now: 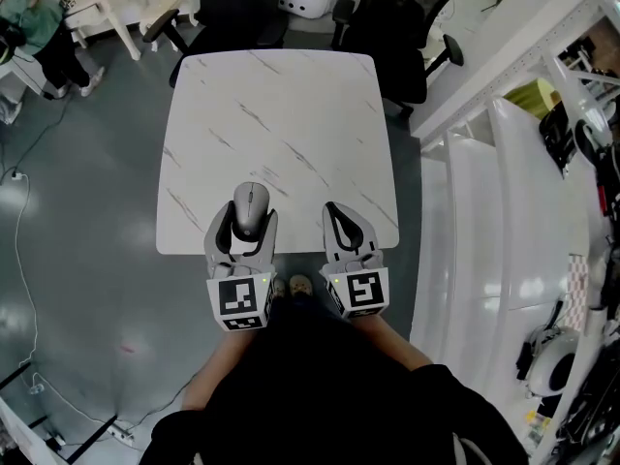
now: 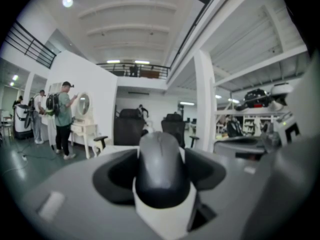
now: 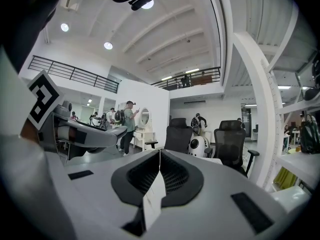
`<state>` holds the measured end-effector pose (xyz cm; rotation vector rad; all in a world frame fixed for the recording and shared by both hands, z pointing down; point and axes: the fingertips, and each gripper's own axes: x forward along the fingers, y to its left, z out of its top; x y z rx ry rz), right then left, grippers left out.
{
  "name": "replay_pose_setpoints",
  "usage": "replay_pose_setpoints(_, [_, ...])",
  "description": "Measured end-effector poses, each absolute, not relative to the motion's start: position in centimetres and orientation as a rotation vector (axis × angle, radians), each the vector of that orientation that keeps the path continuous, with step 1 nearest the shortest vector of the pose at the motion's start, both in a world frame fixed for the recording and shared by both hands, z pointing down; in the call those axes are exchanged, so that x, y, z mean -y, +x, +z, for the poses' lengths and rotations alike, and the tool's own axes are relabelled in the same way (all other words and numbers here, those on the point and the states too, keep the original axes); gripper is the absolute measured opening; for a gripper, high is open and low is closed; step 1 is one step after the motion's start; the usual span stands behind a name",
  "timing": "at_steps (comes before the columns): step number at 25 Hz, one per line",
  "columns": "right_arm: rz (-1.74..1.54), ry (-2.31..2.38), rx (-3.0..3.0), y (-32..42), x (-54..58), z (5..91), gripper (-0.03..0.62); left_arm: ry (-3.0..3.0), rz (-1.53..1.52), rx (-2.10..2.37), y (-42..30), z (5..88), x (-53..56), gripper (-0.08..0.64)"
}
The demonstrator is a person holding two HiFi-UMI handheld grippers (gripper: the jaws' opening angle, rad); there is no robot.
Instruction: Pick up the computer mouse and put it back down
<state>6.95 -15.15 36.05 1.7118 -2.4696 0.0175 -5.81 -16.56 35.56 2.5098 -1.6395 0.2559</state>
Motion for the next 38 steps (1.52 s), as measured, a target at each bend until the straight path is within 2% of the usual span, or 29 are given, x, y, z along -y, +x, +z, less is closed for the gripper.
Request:
replay_pose_setpoints(15, [0.166,1.646,2.407,5.9,17.2,41.0,0.018,2.443,0.355,1.568,-5.2,41.5,19.6,0.296])
replay_pose_setpoints(38, [0.33,1.533,2.333,5.3,17.4,50.7,0.018,2.143,0.638,1.434,-5.3,57.8,18.8,0.298])
